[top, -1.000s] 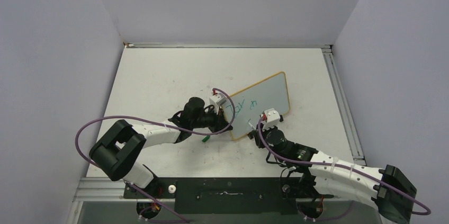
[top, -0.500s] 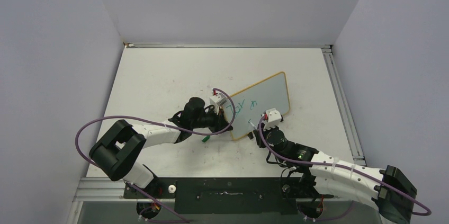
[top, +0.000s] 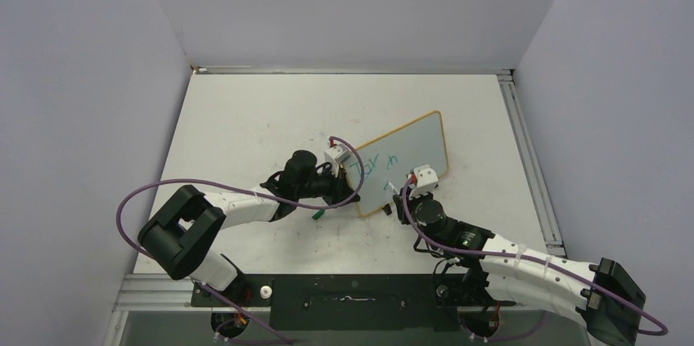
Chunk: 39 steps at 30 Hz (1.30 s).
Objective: Write a sentence on the whiteboard
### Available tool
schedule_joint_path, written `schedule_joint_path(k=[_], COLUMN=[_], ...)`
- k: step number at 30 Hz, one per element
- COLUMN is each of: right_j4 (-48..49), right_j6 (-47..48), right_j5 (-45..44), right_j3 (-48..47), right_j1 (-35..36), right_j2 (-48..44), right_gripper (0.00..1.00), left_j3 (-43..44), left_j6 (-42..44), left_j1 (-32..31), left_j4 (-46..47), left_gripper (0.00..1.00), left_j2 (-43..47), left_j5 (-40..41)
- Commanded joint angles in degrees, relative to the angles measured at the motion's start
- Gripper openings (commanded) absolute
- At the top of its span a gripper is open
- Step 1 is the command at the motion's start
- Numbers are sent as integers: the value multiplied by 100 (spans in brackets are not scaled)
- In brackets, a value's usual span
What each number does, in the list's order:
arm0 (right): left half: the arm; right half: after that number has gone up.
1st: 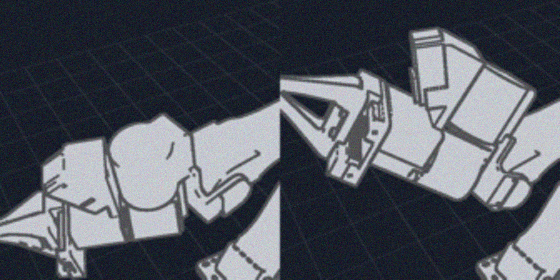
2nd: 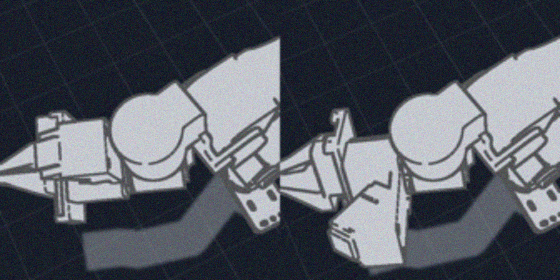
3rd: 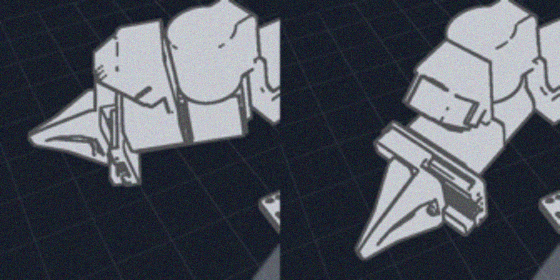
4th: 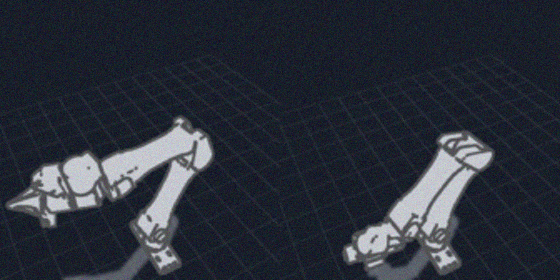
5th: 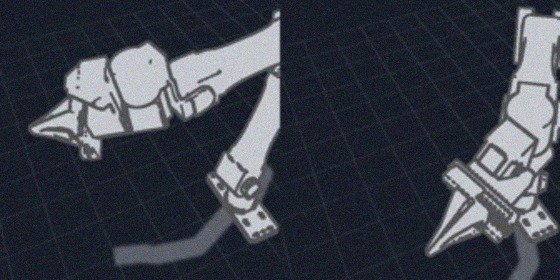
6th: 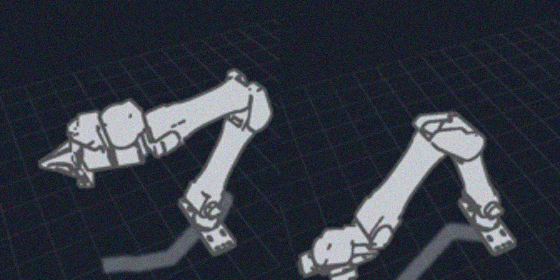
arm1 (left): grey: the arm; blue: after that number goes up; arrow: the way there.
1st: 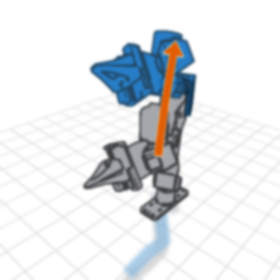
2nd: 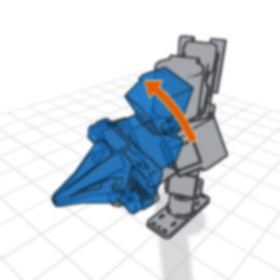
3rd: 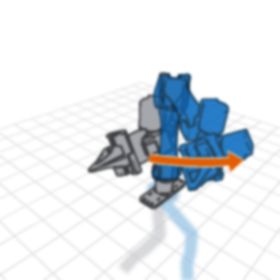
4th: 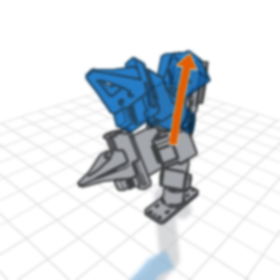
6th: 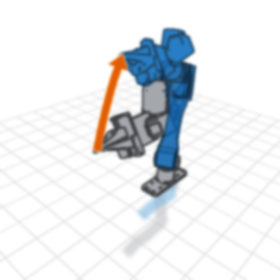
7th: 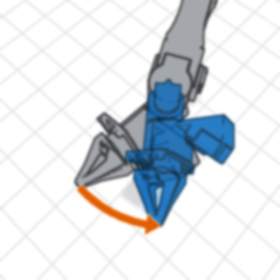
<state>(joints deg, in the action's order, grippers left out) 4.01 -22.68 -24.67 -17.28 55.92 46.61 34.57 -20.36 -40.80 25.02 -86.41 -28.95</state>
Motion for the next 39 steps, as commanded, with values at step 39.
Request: schedule_joint_path(k=[39], right_j4=[-260], right_j6=[-747], right_j5=[-355], right_j3=[-30], right_j1=[28], right_j2=[243], right_gripper=[5], left_j3=[225], left_j6=[111], left_j1=[-103], left_j4=[-332], left_gripper=[0], left_j2=[72], left_j5=[-78])
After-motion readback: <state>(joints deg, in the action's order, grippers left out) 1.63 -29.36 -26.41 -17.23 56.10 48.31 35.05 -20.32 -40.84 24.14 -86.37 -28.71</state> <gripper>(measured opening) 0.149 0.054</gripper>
